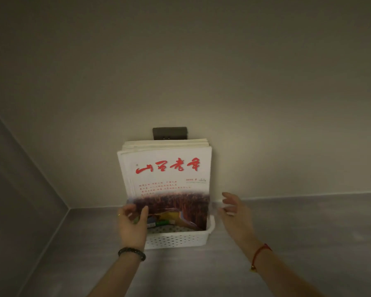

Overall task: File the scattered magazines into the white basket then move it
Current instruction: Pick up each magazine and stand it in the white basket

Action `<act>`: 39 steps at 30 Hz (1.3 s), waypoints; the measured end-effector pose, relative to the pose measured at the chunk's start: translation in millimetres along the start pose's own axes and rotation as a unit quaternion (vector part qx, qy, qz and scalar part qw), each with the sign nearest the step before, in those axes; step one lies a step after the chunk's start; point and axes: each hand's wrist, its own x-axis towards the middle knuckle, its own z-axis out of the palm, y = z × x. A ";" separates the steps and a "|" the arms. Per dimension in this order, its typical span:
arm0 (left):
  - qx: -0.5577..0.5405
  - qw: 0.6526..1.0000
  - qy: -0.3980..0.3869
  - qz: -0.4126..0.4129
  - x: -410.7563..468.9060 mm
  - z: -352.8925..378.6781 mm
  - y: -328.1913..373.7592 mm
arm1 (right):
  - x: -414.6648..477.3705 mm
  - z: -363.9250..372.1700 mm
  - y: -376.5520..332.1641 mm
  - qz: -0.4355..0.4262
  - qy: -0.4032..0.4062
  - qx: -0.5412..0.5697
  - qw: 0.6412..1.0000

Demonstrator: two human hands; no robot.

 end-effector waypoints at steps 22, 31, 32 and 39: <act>0.144 0.835 -0.526 -0.068 -371.9 267.3 -53.1 | -186.3 -413.4 224.0 0.251 0.223 0.046 0.941; 0.140 0.806 -0.572 -0.058 -410.0 357.6 -46.4 | -115.7 -472.9 263.6 0.325 0.186 0.046 0.926; 0.150 0.811 -0.563 -0.058 -411.1 363.9 -45.0 | -106.4 -475.9 265.8 0.329 0.176 0.041 0.927; 0.221 0.819 -0.522 -0.090 -410.2 385.2 -47.5 | -76.2 -492.6 270.3 0.351 0.095 0.095 0.927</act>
